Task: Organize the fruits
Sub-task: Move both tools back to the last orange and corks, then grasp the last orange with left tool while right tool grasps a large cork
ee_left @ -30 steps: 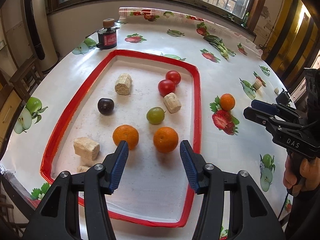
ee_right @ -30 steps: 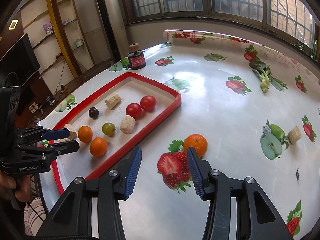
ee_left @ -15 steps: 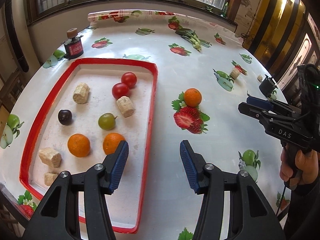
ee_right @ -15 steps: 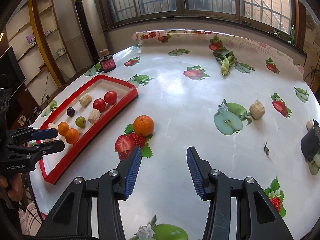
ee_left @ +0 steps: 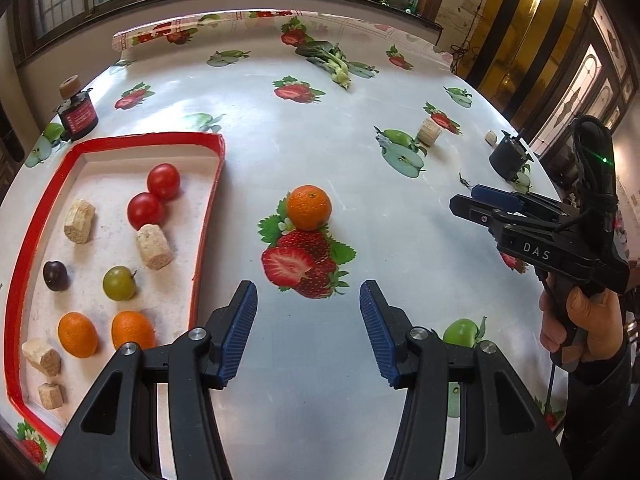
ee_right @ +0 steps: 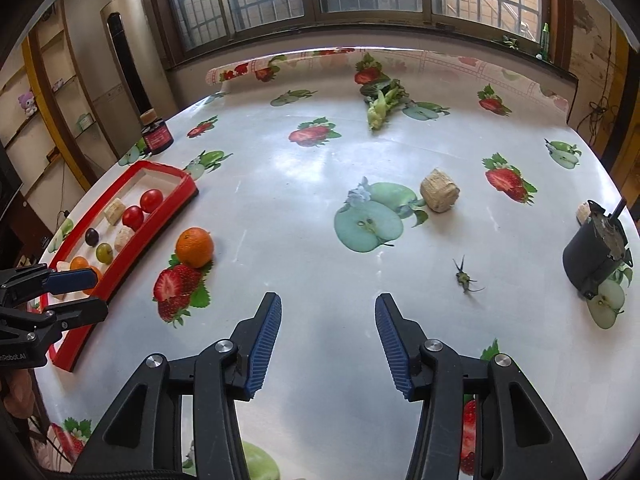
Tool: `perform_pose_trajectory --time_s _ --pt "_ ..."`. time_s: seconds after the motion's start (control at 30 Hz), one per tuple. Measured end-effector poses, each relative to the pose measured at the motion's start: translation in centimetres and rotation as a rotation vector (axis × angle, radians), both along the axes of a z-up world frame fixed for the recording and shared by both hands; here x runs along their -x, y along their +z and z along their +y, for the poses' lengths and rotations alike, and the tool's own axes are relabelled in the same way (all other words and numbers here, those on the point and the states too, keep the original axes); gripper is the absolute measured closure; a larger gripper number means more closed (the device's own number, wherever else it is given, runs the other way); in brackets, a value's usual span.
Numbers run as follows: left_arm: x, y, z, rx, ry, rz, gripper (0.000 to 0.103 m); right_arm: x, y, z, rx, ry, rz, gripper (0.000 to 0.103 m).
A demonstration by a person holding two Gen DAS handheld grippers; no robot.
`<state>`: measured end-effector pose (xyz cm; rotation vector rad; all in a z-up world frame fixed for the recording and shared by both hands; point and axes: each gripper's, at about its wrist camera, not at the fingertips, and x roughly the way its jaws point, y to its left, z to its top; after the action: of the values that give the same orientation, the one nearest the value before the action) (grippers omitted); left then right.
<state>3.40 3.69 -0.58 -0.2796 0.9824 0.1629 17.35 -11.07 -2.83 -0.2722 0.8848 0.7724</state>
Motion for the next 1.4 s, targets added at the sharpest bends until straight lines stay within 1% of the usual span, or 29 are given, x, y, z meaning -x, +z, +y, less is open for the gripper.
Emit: perform_pose_trajectory --time_s 0.17,0.4,0.53,0.73,0.9,1.0,1.07,1.1,1.13,1.23,1.4 --pt "-1.6 -0.4 -0.2 0.01 -0.012 0.012 0.051 -1.9 -0.3 -0.7 0.006 -0.029 0.001 0.052" --pt "-3.9 -1.3 0.3 0.025 -0.001 0.028 0.051 -4.9 -0.5 -1.5 0.002 -0.076 0.008 0.052" --pt "-5.2 -2.0 0.5 0.023 0.002 0.044 0.051 -7.1 -0.7 -1.2 0.014 -0.098 0.009 0.052" --pt "-7.0 -3.1 1.0 0.023 0.018 0.069 0.051 -10.5 -1.4 0.3 0.027 -0.113 0.022 0.052" --pt "-8.5 -4.3 0.9 -0.014 0.028 0.101 0.051 -12.9 -2.2 1.8 0.037 -0.122 0.016 0.052" --pt "-8.9 -4.4 0.8 -0.051 0.029 0.089 0.052 -13.9 -3.1 2.5 0.053 -0.127 0.016 0.052" --pt "-9.1 -4.3 0.7 -0.067 0.028 0.079 0.07 -14.1 -3.2 2.9 0.06 -0.124 -0.012 0.053" --pt "-9.1 -4.3 0.7 -0.067 0.028 0.08 0.07 -14.1 -3.3 3.1 0.067 -0.121 -0.021 0.056" --pt "-9.2 -4.3 0.7 -0.059 0.025 0.077 0.07 -14.1 -3.3 3.2 0.076 -0.119 -0.032 0.064" --pt "-8.9 -4.3 0.4 -0.048 0.013 0.073 0.07 -13.4 -3.2 3.5 0.079 -0.1 -0.039 0.064" --pt "-7.4 -4.0 0.0 -0.022 0.0 0.062 0.07 -10.5 -2.7 3.2 0.057 -0.06 -0.026 0.064"
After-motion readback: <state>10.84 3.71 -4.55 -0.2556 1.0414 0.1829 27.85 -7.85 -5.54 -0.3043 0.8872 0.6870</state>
